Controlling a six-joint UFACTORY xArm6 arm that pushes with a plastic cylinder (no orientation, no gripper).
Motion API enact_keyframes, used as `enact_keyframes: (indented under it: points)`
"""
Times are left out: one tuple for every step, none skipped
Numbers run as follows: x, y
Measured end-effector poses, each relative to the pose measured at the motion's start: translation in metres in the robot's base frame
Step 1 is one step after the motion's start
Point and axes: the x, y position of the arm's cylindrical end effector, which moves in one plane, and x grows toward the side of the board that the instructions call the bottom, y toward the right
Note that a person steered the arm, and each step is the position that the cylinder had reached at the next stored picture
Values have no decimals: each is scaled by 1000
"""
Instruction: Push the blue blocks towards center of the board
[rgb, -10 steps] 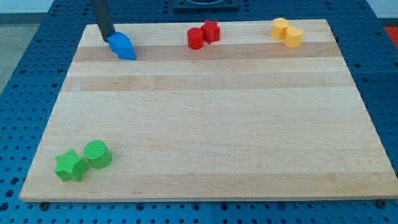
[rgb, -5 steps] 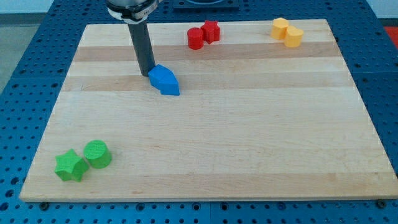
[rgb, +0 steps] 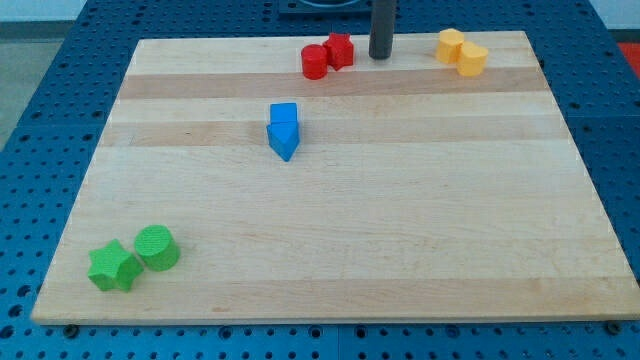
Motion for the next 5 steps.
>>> enact_keyframes:
  points:
    - [-5,-19]
    - [-5,-24]
    - [-1,-8]
    - [9,-1]
    - [9,-16]
